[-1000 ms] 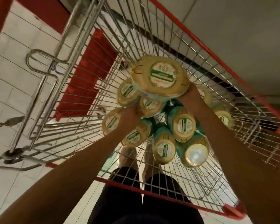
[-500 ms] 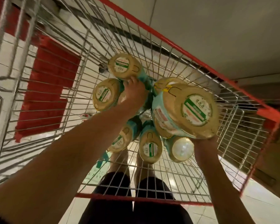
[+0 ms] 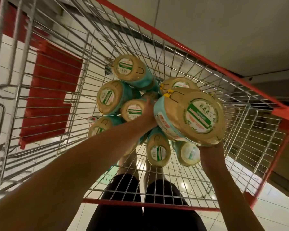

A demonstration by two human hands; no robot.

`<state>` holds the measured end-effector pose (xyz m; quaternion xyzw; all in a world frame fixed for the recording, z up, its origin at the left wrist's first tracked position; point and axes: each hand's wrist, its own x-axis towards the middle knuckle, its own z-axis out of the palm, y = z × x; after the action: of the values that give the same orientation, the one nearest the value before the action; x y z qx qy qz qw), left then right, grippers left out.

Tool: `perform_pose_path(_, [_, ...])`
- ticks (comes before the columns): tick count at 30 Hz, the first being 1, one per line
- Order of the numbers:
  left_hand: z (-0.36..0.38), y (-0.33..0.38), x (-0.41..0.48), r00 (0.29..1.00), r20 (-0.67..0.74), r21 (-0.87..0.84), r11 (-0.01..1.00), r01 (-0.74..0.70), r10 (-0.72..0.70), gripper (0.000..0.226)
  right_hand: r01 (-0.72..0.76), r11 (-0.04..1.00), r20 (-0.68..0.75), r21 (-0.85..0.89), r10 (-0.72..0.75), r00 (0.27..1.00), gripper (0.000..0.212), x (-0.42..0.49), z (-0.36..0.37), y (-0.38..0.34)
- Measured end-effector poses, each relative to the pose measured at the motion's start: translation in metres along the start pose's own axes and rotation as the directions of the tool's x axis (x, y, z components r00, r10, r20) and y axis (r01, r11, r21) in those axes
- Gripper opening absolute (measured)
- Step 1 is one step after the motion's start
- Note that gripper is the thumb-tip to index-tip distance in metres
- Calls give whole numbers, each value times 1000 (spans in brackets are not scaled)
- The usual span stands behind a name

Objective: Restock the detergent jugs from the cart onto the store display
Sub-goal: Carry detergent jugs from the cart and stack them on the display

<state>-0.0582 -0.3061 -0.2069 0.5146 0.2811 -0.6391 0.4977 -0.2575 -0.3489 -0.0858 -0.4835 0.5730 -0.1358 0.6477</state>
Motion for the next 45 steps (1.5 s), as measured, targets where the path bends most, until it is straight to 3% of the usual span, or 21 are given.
perform_pose_path(1, [-1, -12, -1, 995, -46, -26, 996, -88, 87, 28, 15, 1000, 6, -8, -15, 1000, 59, 0, 1, -2])
perform_pose_path(2, [-9, -20, -5, 976, -51, 233, 953, -195, 213, 26, 24, 1000, 16, -15, -24, 1000, 64, -1, 2, -4])
perform_pose_path(3, [-20, -28, -2, 930, 16, 537, 781, -318, 367, 35, 25, 1000, 26, -16, -24, 999, 66, -2, 3, -7])
perform_pose_path(4, [-31, -32, 2, 889, 169, 833, 420, -360, 426, 40, 22, 1000, 31, -16, -21, 999, 64, -2, 3, -8])
perform_pose_path(5, [-40, -38, 5, 843, 303, 945, -28, -325, 445, 39, 21, 1000, 32, -19, -20, 999, 61, -1, 3, -9])
perform_pose_path(6, [-46, -44, 3, 768, 402, 903, -355, -242, 499, 34, 26, 999, 26, -24, -25, 999, 58, -1, 2, -9])
perform_pose_path(7, [-46, -51, -3, 715, 476, 848, -482, -221, 511, 29, 25, 999, 16, -30, -24, 1000, 55, 0, 1, -11])
perform_pose_path(8, [-41, -60, -11, 680, 497, 848, -469, -248, 539, 25, 24, 999, 8, -37, -24, 1000, 51, 1, 1, -12])
perform_pose_path(9, [-36, -70, -19, 666, 416, 909, -290, -299, 619, 20, 21, 999, 2, -42, -21, 1000, 49, 2, 2, -15])
perform_pose_path(10, [-30, -77, -25, 714, 246, 945, 4, -328, 655, 14, 19, 999, -6, -45, -19, 1000, 49, 3, 3, -16])
perform_pose_path(12, [-18, -86, -32, 888, -195, 680, 709, -184, 418, 18, 21, 999, -24, -35, -22, 999, 58, 5, 5, -18])
perform_pose_path(13, [-13, -86, -33, 922, -300, 451, 888, -89, 245, 18, 25, 999, -28, -26, -25, 999, 63, 5, 6, -18])
perform_pose_path(14, [-8, -86, -31, 937, -328, 247, 968, -40, 122, 18, 28, 999, -30, -23, -29, 999, 65, 6, 6, -18])
perform_pose_path(17, [2, -75, -18, 945, -326, -169, 984, -63, 4, 44, 52, 998, -22, -35, -53, 998, 65, 8, 1, -15])
perform_pose_path(19, [7, -65, -4, 961, -272, -303, 952, -44, -42, 57, 64, 997, -3, -34, -64, 998, 65, 8, -5, -13])
perform_pose_path(21, [14, -53, 11, 995, -95, -378, 926, -14, -23, 64, 59, 998, 14, -16, -59, 998, 64, 8, -11, -10])
perform_pose_path(23, [23, -45, 25, 999, -45, -328, 945, 0, -16, 70, 66, 998, 27, -2, -66, 997, 65, 8, -16, -10])
perform_pose_path(28, [16, -36, 47, 986, -152, -69, 994, -79, 68, 70, 45, 999, 59, 12, -45, 997, 68, 8, -27, -6])
perform_pose_path(32, [11, -20, 56, 998, -44, -315, 948, -52, 40, 78, 32, 999, 86, 26, -34, 996, 69, 9, -30, -3])
perform_pose_path(40, [22, -18, 46, 898, -437, -327, 920, -215, 54, 85, -1, 1000, 80, -1, 2, 997, 63, 15, -41, 9])
perform_pose_path(45, [12, -56, 6, 871, -491, -452, 858, -244, -11, 83, -23, 1000, 131, 19, 20, 991, 45, 9, -35, -10])
